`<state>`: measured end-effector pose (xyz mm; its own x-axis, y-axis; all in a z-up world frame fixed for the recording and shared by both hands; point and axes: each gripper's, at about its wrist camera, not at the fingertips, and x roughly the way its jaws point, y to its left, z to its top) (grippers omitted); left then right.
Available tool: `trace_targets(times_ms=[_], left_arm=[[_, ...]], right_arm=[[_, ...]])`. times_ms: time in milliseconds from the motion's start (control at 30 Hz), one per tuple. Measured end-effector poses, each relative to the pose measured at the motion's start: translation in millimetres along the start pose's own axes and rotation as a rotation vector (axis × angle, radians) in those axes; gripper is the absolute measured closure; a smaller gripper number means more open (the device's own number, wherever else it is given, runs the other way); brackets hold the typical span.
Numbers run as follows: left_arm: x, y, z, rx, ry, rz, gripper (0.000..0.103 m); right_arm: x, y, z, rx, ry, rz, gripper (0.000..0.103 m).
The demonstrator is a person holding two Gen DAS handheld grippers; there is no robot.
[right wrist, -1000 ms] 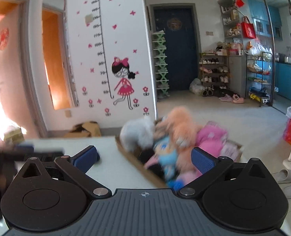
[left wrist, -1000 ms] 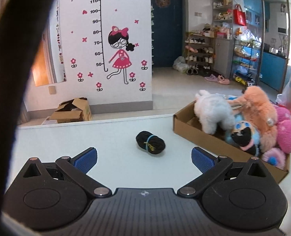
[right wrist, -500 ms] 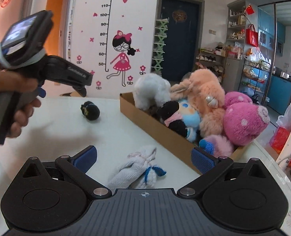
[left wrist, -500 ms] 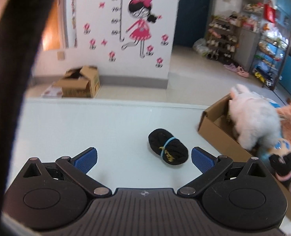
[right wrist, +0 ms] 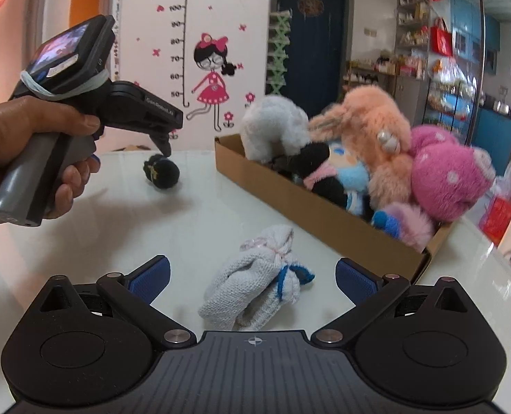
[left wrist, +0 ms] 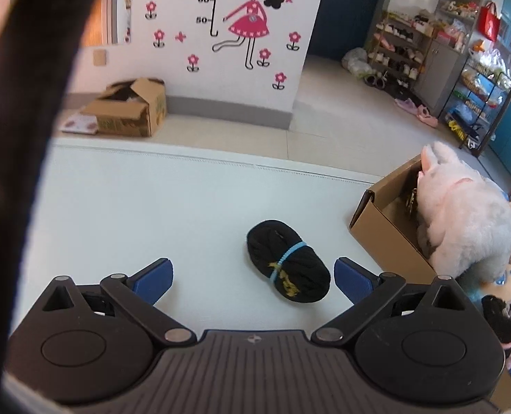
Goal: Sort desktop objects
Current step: 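Grasp the black sock ball with the left tool while the right tool grasps the white knit bundle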
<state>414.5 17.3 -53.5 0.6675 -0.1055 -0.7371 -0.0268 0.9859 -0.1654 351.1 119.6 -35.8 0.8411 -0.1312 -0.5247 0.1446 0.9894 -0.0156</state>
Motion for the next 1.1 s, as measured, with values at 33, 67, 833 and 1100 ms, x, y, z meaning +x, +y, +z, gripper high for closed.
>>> trace_targets(times_ms=[33, 67, 833, 1100], left_arm=[[1, 1, 0, -0.010, 0.006, -0.004, 0.004], [2, 1, 0, -0.013, 0.011, -0.006, 0.004], [21, -5, 8, -0.012, 0.048, -0.063, 0.011], [19, -11, 9, 0.008, 0.029, -0.098, 0.071]], right_arm=[[3, -1, 0, 0.009, 0.010, 0.004, 0.000], [5, -1, 0, 0.016, 0.018, 0.005, 0.000], [35, 10, 3, 0.049, 0.115, 0.019, 0.035], [30, 12, 2, 0.033, 0.095, 0.057, 0.061]])
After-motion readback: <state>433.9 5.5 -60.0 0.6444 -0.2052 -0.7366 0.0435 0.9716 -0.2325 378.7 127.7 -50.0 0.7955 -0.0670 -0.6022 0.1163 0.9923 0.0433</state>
